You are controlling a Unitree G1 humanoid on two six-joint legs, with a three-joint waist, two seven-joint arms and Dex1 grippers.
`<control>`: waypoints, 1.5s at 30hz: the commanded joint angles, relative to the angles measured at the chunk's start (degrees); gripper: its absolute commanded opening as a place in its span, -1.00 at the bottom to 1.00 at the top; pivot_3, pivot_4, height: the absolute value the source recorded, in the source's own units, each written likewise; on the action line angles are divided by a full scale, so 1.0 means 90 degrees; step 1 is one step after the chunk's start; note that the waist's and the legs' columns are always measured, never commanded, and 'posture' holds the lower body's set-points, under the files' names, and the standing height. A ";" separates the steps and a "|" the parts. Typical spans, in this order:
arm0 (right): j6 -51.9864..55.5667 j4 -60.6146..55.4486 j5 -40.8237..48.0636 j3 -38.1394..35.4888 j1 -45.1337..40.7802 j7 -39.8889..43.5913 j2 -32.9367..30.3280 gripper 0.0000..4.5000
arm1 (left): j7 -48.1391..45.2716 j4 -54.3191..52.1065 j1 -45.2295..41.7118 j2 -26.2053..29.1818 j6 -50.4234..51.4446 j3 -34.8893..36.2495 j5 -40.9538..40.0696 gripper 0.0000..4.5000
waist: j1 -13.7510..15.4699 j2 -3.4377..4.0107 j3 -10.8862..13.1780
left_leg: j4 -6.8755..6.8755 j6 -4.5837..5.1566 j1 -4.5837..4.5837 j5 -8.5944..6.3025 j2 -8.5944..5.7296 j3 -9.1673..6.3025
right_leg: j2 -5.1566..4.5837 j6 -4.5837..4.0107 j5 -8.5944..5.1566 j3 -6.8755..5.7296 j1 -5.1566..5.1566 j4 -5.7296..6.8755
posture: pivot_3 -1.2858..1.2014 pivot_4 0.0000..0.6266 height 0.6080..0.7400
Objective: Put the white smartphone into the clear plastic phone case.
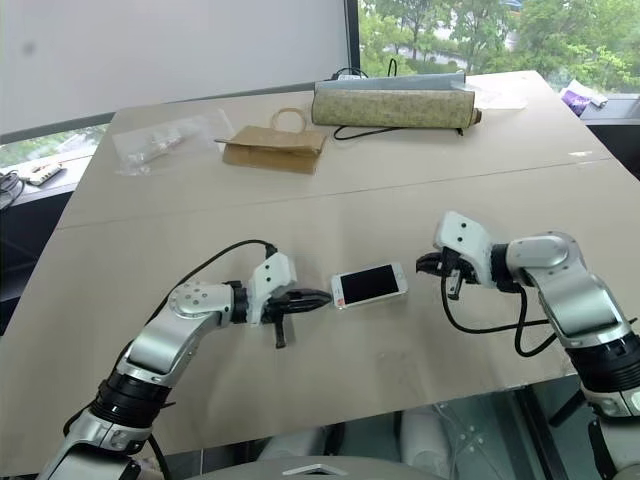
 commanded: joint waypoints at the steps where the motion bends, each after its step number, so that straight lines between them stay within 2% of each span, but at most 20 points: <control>1: 0.0192 -0.0475 0.0565 -0.0409 -0.0039 0.0032 0.0000 -1.00 | -0.0076 -0.0556 0.0079 0.0023 0.0127 0.0275 -0.0484 -0.98 | 0.0004 0.0000 0.0001 | 0.0000 0.0000 -0.0001 0.0000 0.0000 0.0001 | -0.0001 0.0000 0.0000 0.0001 -0.0001 0.0000 | 0.03 -0.52 1.00; 7: -0.0071 -0.0334 0.0441 -0.0138 -0.0030 -0.0095 -0.0042 -1.00 | 0.0024 -0.0656 -0.0062 -0.0118 0.0225 0.0170 -0.0688 -0.98 | 0.0016 0.0000 0.0001 | 0.0000 0.0000 -0.0001 0.0000 0.0000 0.0002 | 0.0000 0.0000 0.0000 0.0001 -0.0002 0.0000 | 0.03 -0.52 1.00; 16: -0.0048 -0.0251 0.0688 -0.0091 -0.0055 0.0170 -0.0129 -1.00 | 0.0314 0.0622 -0.0931 -0.0924 0.0017 -0.0674 -0.0002 -0.98 | 0.0002 -0.0002 0.0003 | 0.0006 0.0000 -0.0004 0.0000 -0.0002 0.0006 | 0.0003 0.0000 0.0000 0.0001 -0.0002 0.0000 | 0.03 -0.52 1.00; 25: -0.0074 -0.0032 0.0568 0.0397 -0.0119 0.0135 0.0081 -1.00 | 0.0289 0.0942 -0.0859 -0.0849 -0.0215 -0.0882 0.0317 -0.98 | 0.0009 -0.0002 0.0002 | 0.0007 0.0000 0.0000 0.0000 0.0002 0.0012 | 0.0003 0.0000 0.0001 0.0006 -0.0002 0.0002 | 0.03 -0.52 1.00; 32: -0.0180 0.0482 0.0013 0.0966 -0.0080 -0.0047 0.0137 -1.00 | 0.0427 0.0831 -0.0702 -0.0855 -0.0169 -0.0832 0.0322 -0.98 | 0.0006 -0.0003 -0.0003 | 0.0008 0.0000 0.0003 0.0000 0.0001 0.0014 | 0.0003 0.0001 0.0000 0.0008 -0.0001 0.0004 | 0.03 -0.52 1.00; 36: -0.0126 0.0583 -0.0339 0.1364 -0.0044 0.0045 -0.0053 -1.00 | 0.0530 0.0750 -0.0605 -0.0844 -0.0133 -0.0807 0.0317 -0.98 | 0.0015 -0.0002 -0.0006 | 0.0005 0.0000 0.0032 0.0000 0.0002 0.0013 | 0.0004 0.0001 0.0000 0.0008 0.0025 0.0003 | 0.03 -0.52 1.00; 39: 0.0135 0.0746 -0.0612 0.1657 -0.0148 -0.0080 -0.0049 -1.00 | 0.0581 0.0709 -0.0569 -0.0843 -0.0127 -0.0817 0.0324 -0.98 | 0.0021 -0.0005 -0.0009 | -0.0015 0.0005 0.0096 -0.0003 0.0002 0.0014 | 0.0005 0.0003 -0.0002 0.0007 0.0090 -0.0008 | 0.03 -0.52 1.00; 41: 0.0745 0.0718 -0.0701 0.1963 -0.0304 -0.0063 -0.0052 -1.00 | 0.0629 0.0706 -0.0542 -0.0847 -0.0136 -0.0807 0.0331 -0.98 | 0.0020 -0.0015 -0.0018 | -0.0016 0.0007 0.0111 -0.0004 0.0002 0.0014 | 0.0013 0.0003 -0.0002 0.0005 0.0106 -0.0010 | 0.03 -0.52 1.00; 45: 0.1407 0.0707 -0.0619 0.2260 -0.0449 -0.0103 0.0096 -1.00 | 0.0703 0.0705 -0.0505 -0.0882 -0.0120 -0.0811 0.0341 -0.98 | 0.0020 -0.0043 -0.0046 | -0.0047 0.0042 0.0208 -0.0024 0.0002 0.0012 | 0.0015 0.0007 -0.0005 0.0003 0.0200 -0.0029 | 0.03 -0.52 1.00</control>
